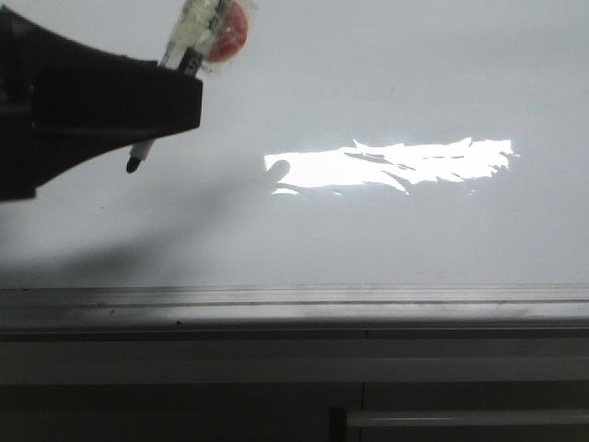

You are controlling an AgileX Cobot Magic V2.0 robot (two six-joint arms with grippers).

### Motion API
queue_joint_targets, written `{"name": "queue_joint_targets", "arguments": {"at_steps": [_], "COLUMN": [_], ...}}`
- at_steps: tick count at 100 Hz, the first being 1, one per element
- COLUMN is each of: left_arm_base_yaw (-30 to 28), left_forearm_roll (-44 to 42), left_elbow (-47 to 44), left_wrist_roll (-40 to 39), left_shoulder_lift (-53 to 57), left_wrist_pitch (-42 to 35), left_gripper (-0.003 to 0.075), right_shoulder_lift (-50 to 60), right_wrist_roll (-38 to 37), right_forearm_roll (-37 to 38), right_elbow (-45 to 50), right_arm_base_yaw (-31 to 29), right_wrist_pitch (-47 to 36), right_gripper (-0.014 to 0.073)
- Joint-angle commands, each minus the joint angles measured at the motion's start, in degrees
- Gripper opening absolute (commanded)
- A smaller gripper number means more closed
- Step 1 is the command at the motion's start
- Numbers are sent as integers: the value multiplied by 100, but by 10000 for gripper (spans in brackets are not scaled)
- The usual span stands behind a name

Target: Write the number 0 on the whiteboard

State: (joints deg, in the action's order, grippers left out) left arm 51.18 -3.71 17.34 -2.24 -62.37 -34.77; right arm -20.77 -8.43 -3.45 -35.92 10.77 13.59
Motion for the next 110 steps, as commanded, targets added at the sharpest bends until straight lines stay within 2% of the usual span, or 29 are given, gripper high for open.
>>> {"name": "queue_joint_targets", "arguments": {"at_steps": [1, 12, 20, 33, 56, 64, 73, 83, 92, 98, 110], "left_arm_base_yaw": [50, 50, 59, 300, 1429, 1567, 1482, 1223, 971, 897, 897], "left_forearm_roll": [-289, -748, -760, -775, -1918, -1956, -2020, -2210, -2208, -2208, -2312], "left_elbow": [403, 765, 1045, 1391, 1564, 1564, 1553, 1446, 1298, 1209, 1137], "left_wrist_roll": [-49, -49, -49, -49, -12, -12, -12, -12, -12, -12, -12], "left_shoulder_lift": [209, 362, 453, 582, 628, 628, 628, 628, 628, 628, 628], "left_wrist_pitch": [47, 1083, 1732, 2660, 4305, 4733, 5187, 5259, 4848, 4539, 4391], "left_gripper": [-20, -20, -20, -20, -20, -20, -20, -20, -20, -20, -20], "right_shoulder_lift": [-82, -166, -371, -779, -1777, -2159, -2518, -2810, -3006, -3069, -3083], "right_wrist_roll": [18, 76, 79, 79, 79, 89, 318, 843, 2021, 2677, 2994], "right_forearm_roll": [-28, 345, 698, 774, -195, -431, -516, -894, -1649, -1820, -1781], "right_elbow": [-194, -194, -194, -194, -194, -194, -194, -194, -205, -212, -212], "right_arm_base_yaw": [229, 1044, 1694, 2389, 2630, 2643, 2752, 3000, 3459, 3813, 4482], "right_wrist_pitch": [-198, 74, 257, 655, 902, 1143, 1533, 1649, 1475, 1271, 783], "right_gripper": [-57, -57, -57, -57, -57, -53, 2, 102, 225, 292, 308]}}
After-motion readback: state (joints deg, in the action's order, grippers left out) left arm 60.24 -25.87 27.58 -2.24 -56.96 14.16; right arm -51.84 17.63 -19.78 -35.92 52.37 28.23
